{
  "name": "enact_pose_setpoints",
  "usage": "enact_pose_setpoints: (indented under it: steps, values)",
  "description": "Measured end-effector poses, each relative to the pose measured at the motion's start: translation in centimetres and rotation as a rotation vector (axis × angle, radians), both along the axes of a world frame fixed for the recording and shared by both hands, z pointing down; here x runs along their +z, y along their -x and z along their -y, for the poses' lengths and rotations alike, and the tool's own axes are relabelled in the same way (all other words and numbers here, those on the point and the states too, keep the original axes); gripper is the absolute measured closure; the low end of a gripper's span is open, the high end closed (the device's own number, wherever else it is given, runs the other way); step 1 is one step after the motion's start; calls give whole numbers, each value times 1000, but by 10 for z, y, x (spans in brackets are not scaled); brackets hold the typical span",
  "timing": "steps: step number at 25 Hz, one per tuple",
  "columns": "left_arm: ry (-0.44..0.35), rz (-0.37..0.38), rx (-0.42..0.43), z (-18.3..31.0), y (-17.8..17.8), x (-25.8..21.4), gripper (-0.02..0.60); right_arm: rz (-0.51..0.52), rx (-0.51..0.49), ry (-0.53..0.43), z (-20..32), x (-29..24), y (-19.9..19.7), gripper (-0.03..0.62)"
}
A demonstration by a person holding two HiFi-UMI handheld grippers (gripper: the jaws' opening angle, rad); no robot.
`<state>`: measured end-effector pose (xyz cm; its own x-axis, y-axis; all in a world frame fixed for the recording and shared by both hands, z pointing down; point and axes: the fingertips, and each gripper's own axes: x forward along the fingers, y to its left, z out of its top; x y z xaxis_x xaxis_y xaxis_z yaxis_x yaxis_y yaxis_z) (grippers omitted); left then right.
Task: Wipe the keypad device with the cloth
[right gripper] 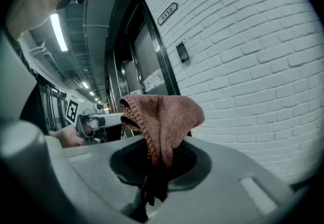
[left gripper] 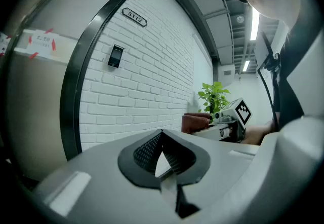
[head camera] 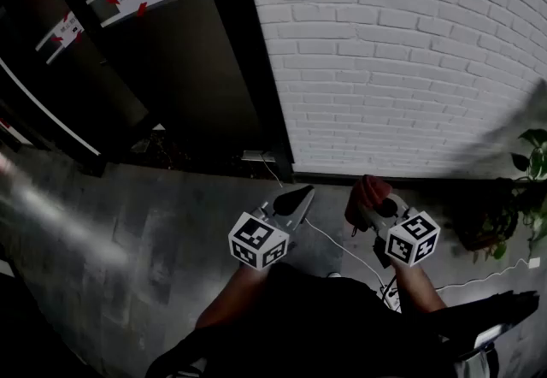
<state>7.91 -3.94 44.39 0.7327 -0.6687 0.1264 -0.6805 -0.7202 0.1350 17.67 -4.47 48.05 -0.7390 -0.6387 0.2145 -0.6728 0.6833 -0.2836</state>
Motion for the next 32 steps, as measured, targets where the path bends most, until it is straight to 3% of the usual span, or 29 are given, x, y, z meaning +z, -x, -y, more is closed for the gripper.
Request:
enact_pose_setpoints:
  steps: [8,22,28,32]
  values:
    - [3,-17,28,43,36,0,565,-5,22,-7,43,1,36,548]
    - [-36,-27,283,153,100,-19,565,-19,251,-21,132,-7,113,546]
    - [-29,-40,339,176,110,-16,565,-37,295,-17,154,-13,124,546]
    - [-32,-47,329,184,109,-18,565,-60,270,-82,184,-46,117,546]
